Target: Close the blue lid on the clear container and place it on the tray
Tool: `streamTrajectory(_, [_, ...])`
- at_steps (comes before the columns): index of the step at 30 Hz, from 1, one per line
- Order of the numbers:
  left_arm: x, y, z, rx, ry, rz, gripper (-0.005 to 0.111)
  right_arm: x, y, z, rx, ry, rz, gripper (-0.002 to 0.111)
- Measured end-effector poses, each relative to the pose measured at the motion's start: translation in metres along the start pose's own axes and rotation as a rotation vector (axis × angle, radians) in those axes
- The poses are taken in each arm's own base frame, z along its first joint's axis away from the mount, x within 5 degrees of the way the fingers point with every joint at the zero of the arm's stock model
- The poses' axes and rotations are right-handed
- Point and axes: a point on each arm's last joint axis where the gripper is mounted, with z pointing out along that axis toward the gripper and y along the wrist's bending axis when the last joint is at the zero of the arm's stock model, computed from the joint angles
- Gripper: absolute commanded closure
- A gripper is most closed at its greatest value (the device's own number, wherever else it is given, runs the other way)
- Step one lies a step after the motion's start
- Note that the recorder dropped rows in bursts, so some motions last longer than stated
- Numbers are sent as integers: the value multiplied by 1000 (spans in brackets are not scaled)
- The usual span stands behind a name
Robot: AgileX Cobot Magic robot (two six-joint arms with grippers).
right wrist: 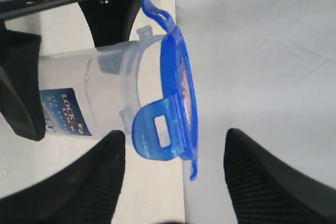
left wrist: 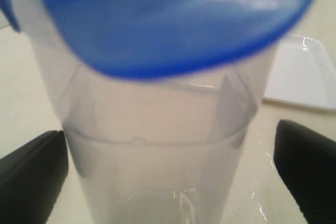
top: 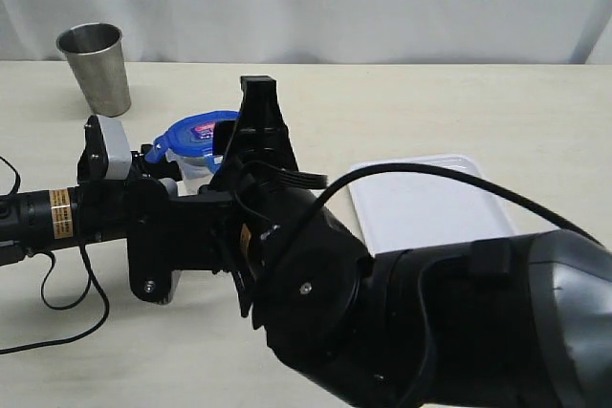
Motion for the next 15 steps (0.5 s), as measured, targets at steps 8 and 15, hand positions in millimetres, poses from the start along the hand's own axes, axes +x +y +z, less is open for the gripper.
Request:
streamTrajectory(8, [0,0,0,0,0,0,3,2,-2,8,-55,-35,68,54])
streamTrajectory(15, [0,0,0,0,0,0,3,15,-11,21,-91,-37,138,54])
